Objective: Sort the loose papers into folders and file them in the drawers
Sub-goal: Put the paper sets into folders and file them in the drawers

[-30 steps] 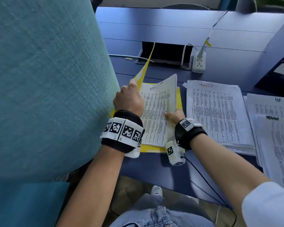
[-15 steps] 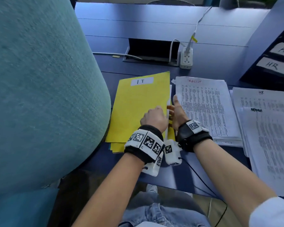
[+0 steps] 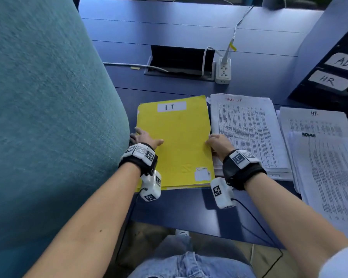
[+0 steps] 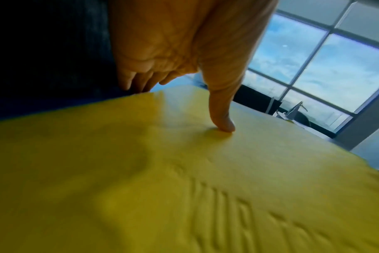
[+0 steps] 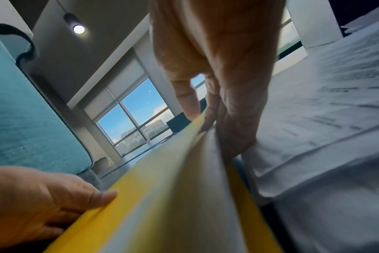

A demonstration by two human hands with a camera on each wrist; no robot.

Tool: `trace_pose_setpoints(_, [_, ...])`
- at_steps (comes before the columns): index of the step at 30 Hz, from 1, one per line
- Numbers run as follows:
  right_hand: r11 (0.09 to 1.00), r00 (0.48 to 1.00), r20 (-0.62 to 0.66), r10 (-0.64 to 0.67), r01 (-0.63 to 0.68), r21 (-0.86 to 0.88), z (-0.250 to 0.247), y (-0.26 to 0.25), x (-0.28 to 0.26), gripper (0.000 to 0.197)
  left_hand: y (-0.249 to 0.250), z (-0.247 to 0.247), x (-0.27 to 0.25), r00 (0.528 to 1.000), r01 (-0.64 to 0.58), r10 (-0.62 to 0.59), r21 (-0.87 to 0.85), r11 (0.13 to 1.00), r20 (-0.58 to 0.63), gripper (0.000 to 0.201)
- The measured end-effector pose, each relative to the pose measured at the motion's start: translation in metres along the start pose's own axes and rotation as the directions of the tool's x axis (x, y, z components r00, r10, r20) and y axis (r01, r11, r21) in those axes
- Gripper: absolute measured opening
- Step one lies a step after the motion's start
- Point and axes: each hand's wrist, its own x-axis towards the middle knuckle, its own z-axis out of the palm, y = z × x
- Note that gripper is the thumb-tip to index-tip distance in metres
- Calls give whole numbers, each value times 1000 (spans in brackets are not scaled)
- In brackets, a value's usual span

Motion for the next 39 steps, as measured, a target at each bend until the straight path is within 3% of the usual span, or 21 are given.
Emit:
trace_pose_setpoints(3, [987,995,-35,89,-84,137,0,-10,0,12,-9,11,2,1000,-5,3,61,998,21,118])
trace_pose_setpoints(6, [979,994,-58,95,-83,186,6,-21,2,31,-12,16,2,1000,-26,27,65,998,-7,117])
trace_pose_setpoints(10, [986,996,-44,84,-76,150,17,-28,10,20,-12,15,1,1000,-18,17,76,997,15,116])
trace_pose_setpoints(14, [988,996,-54,69,-61,145,18,-24,14,39,-5,12,-5,996,-62,59,38,997,62,110])
trace_pose_setpoints(18, [999,994,-110,2,2,33,18,-18,13,36,-7,11,-7,981,-124,101,-132,983,-165,102])
trace_pose_setpoints(20, [1000,989,-145,-3,5,12,19,-14,13,33,-7,4,-7,966,-125,56,-267,956,-252,85])
trace_pose_setpoints(22, [999,989,-146,-11,4,-45,19,-9,14,15,-2,-6,-7,962,-135,42,-334,933,-270,58])
trace_pose_setpoints(25, [997,986,-151,-69,63,-44,17,-9,12,33,13,-23,-18,927,-276,159,-329,903,-340,44])
trace_pose_setpoints(28, [957,980,-181,-84,130,260,7,-18,3,30,31,-47,-31,858,-473,313,-389,791,-406,34])
trace_pose_setpoints(30, [858,978,-189,-86,170,486,-6,-35,-11,10,40,-63,-38,815,-575,396,-501,647,-424,27])
trace_pose_setpoints(31, [812,969,-220,-112,217,541,-14,-45,-18,9,42,-68,-40,796,-605,428,-550,576,-428,27])
trace_pose_setpoints(33, [708,934,-283,-217,350,614,-32,-67,-37,7,45,-74,-43,766,-640,464,-593,489,-444,30])
trace_pose_setpoints(36, [610,877,-350,-329,480,631,-53,-83,-66,21,46,-72,-46,749,-655,466,-635,410,-471,36])
trace_pose_setpoints(39, [644,869,-323,-375,495,584,-58,-73,-77,15,36,-64,-46,772,-555,521,-787,272,-364,33])
